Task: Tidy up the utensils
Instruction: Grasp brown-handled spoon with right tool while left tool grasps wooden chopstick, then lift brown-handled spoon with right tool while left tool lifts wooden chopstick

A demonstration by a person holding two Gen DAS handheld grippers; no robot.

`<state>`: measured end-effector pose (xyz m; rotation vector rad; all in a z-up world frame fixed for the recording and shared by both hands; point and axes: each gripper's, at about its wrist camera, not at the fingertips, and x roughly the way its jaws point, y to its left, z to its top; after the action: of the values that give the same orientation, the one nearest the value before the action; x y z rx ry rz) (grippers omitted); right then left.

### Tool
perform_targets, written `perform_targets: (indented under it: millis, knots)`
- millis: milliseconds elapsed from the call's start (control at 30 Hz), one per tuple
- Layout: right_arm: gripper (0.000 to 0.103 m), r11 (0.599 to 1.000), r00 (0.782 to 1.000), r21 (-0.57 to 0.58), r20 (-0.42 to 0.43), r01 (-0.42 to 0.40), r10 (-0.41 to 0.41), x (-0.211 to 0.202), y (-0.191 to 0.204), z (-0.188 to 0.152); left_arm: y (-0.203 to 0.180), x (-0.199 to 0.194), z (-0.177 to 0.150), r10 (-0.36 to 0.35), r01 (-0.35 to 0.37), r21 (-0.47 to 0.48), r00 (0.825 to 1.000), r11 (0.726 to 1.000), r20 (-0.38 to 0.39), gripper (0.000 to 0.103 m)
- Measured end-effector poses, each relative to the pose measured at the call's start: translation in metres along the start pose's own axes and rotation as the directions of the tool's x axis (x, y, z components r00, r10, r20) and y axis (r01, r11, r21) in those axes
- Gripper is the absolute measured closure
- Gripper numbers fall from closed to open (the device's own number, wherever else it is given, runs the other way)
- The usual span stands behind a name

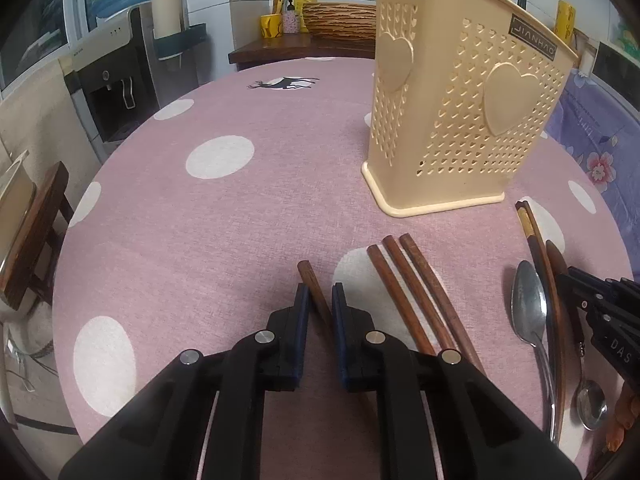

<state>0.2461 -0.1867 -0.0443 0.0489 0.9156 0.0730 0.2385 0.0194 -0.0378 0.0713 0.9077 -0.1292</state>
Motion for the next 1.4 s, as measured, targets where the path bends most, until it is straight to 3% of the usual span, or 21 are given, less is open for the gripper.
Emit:
perform_targets:
  millis: [333, 567, 767, 1000, 1033, 1067, 1100, 1200, 1400]
  knots:
    - [0.087, 0.999, 1.000, 0.036, 0.012, -0.028, 0.027, -0.003, -0.009, -0.003, -0.008, 0.000, 0.002, -0.055, 0.055, -0.017, 0.998, 0.998, 0.001, 0.093]
    - [0.087, 0.995, 0.994, 0.065, 0.087, -0.077, 0.072, -0.027, -0.020, -0.002, -0.012, -0.034, 0.006, -0.113, 0.117, -0.030, 0.989, 0.993, 0.091, 0.094]
    - [0.088, 0.990, 0.971, 0.049, 0.210, -0.130, 0.117, -0.072, -0.027, 0.004, -0.011, -0.088, 0.014, -0.171, 0.182, -0.030, 0.959, 0.983, 0.227, 0.095]
    - [0.088, 0.986, 0.925, 0.000, 0.345, -0.168, 0.158, -0.130, -0.036, 0.009, -0.007, -0.161, 0.017, -0.197, 0.217, -0.002, 0.891, 0.976, 0.409, 0.095]
    - [0.089, 0.985, 0.921, -0.001, 0.355, -0.174, 0.163, -0.134, -0.038, 0.010, -0.006, -0.165, 0.017, -0.198, 0.219, 0.000, 0.885, 0.976, 0.422, 0.095]
    - [0.102, 0.984, 0.916, -0.003, 0.365, -0.180, 0.169, -0.139, -0.039, 0.010, -0.006, -0.170, 0.018, -0.201, 0.222, 0.002, 0.879, 0.975, 0.434, 0.095]
    - [0.102, 0.981, 0.908, -0.006, 0.377, -0.192, 0.180, -0.143, -0.040, 0.011, -0.006, -0.173, 0.019, -0.204, 0.227, 0.001, 0.872, 0.974, 0.444, 0.095]
    - [0.102, 0.985, 0.897, -0.028, 0.409, -0.172, 0.169, -0.153, -0.037, 0.012, -0.009, -0.176, 0.020, -0.204, 0.223, 0.013, 0.866, 0.975, 0.456, 0.095]
    - [0.102, 0.990, 0.908, -0.025, 0.397, -0.138, 0.137, -0.146, -0.039, 0.018, -0.004, -0.172, 0.019, -0.200, 0.230, -0.009, 0.865, 0.973, 0.460, 0.095]
